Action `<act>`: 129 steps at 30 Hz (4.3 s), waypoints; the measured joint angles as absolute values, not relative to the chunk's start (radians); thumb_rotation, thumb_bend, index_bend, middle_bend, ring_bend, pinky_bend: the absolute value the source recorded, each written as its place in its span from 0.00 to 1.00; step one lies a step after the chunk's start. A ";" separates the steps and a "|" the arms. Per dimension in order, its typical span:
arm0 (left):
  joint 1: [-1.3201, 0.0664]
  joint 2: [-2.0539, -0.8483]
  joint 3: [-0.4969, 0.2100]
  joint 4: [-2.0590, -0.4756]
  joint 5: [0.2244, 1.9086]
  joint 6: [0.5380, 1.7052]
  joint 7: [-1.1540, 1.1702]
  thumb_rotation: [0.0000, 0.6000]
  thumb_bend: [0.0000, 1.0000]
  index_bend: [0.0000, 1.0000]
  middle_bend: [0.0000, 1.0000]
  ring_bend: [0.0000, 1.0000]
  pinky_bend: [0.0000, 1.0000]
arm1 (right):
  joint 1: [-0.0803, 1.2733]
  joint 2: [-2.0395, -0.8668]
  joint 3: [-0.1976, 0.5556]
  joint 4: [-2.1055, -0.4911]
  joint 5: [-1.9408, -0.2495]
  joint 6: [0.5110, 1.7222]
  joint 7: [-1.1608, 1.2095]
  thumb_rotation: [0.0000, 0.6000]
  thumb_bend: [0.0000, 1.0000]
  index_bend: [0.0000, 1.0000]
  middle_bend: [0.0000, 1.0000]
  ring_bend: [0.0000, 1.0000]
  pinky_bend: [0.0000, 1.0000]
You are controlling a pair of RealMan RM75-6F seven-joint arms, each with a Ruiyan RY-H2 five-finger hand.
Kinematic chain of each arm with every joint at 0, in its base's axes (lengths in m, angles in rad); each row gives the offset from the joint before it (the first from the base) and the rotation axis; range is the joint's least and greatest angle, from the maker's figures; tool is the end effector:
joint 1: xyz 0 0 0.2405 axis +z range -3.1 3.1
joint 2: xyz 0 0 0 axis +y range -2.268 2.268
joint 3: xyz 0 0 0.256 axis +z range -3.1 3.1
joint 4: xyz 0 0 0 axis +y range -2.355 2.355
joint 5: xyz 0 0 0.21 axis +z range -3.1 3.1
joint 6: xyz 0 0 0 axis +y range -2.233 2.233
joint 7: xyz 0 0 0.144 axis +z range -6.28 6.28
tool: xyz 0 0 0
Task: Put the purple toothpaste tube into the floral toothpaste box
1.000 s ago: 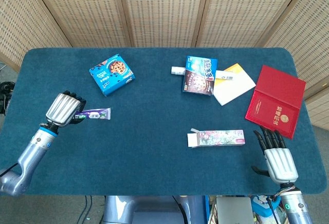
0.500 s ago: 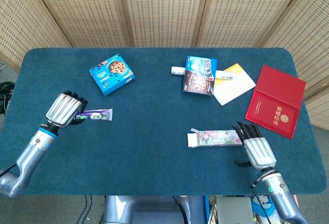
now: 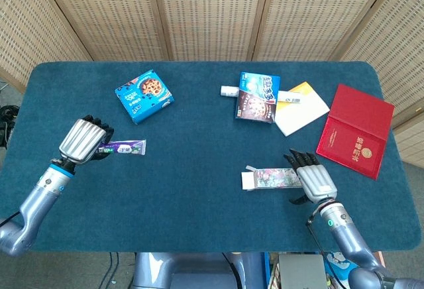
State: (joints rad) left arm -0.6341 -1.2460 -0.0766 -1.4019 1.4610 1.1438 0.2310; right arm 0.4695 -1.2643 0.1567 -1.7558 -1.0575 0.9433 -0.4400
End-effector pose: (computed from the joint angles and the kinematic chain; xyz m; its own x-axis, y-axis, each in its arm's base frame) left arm -0.2169 0.3458 0.1017 0.6894 -0.0601 0.7219 0.6388 -0.4193 -0.6450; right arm -0.2283 -0.2808 0.0509 0.4505 -0.3861 0.8050 -0.8925 -0.1720 0.4170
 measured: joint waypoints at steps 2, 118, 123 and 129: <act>-0.634 -1.245 -0.077 -1.405 1.462 1.143 0.235 1.00 0.32 0.89 0.65 0.51 0.47 | 0.487 -1.284 0.156 -1.743 -1.033 0.933 -0.448 1.00 0.12 0.00 0.00 0.00 0.00; -0.697 -1.265 -0.139 -1.749 1.442 1.093 0.354 1.00 0.32 0.89 0.66 0.51 0.47 | 0.706 -1.598 0.282 -1.804 -0.832 1.178 -0.552 1.00 0.12 0.56 0.48 0.36 0.48; -0.696 -1.285 -0.144 -1.740 1.437 1.107 0.364 1.00 0.32 0.89 0.66 0.51 0.47 | 0.710 -1.595 0.280 -1.814 -0.825 1.183 -0.558 1.00 0.12 0.57 0.47 0.36 0.48; -0.698 -1.317 -0.146 -1.728 1.431 1.114 0.384 1.00 0.32 0.89 0.66 0.52 0.47 | 0.716 -1.593 0.275 -1.831 -0.813 1.189 -0.565 1.00 0.12 0.57 0.47 0.36 0.48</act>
